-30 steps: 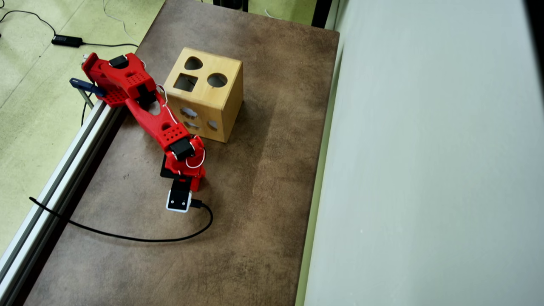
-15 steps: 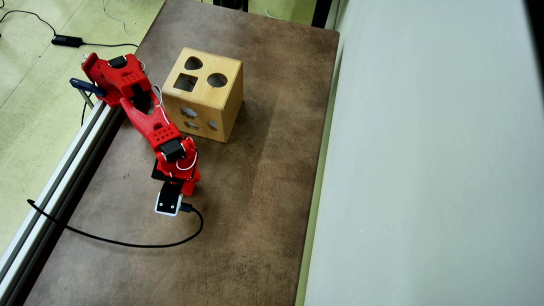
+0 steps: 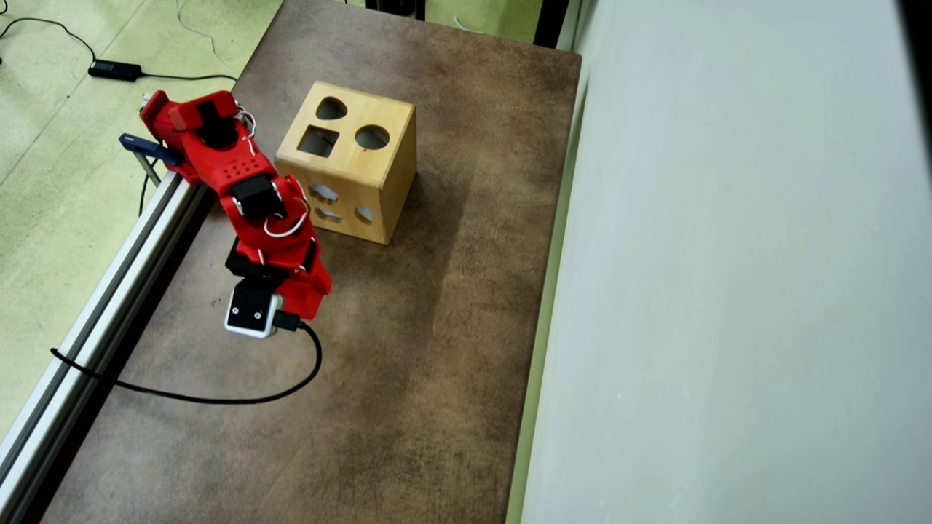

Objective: Pick and place the red cube on the square hole

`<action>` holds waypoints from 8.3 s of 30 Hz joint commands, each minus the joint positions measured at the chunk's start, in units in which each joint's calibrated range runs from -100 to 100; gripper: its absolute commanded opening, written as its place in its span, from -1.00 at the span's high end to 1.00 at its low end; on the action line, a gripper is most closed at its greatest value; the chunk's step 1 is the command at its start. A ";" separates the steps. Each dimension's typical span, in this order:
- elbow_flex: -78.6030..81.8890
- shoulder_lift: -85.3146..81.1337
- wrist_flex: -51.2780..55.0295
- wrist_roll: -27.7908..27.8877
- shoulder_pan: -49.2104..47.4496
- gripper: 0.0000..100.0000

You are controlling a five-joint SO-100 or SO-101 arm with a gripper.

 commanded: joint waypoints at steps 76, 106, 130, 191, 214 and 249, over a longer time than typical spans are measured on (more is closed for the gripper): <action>69.30 -60.43 0.81 -26.72 -35.38 0.95; 71.27 -59.92 0.73 -26.18 -36.13 0.95; 72.61 -58.40 0.65 -26.13 -36.13 0.95; 73.59 -54.23 0.57 -26.18 -36.87 0.95; 72.43 -55.17 0.57 -26.28 -36.87 0.95; 72.79 -54.23 0.49 -26.28 -38.50 0.95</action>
